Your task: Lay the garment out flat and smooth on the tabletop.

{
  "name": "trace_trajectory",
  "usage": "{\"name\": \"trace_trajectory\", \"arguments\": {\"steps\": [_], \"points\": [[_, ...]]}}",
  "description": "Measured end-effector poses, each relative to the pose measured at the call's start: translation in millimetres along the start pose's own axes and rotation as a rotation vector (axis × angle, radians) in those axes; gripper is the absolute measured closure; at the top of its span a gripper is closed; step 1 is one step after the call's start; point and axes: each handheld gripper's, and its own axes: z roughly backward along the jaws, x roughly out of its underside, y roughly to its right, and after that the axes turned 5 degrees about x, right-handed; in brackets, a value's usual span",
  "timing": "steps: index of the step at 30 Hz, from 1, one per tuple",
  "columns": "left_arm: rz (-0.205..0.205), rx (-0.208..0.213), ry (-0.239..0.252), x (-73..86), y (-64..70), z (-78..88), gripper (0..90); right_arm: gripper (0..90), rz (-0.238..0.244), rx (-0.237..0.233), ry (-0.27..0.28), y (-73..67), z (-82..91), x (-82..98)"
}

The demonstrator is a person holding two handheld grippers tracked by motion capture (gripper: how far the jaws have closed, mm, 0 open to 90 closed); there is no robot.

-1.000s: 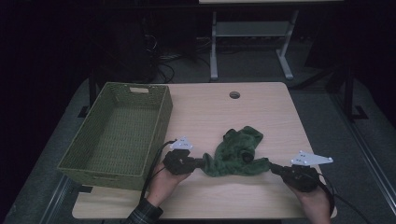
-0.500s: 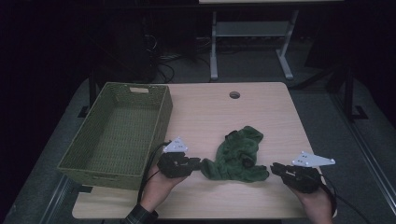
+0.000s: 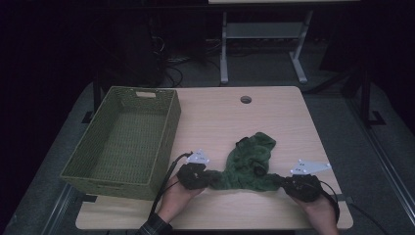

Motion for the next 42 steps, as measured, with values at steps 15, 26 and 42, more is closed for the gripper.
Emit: {"name": "trace_trajectory", "arguments": {"steps": [15, 26, 42], "points": [[0.045, -0.017, -0.069, 18.7, -12.5, 1.4, 89.7, 90.0, 0.028, 0.022, -0.141, 0.2, -12.7, 7.7], [0.057, 0.034, -0.069, 38.2, 3.0, 12.2, 89.5, 89.9, 0.039, 0.038, -0.165, -12.2, 6.4, 22.4], [0.000, 0.008, 0.030, -14.6, -6.4, 25.4, 63.6, 71.5, 0.019, -0.013, -0.011, -13.0, 12.2, -8.7]]}}
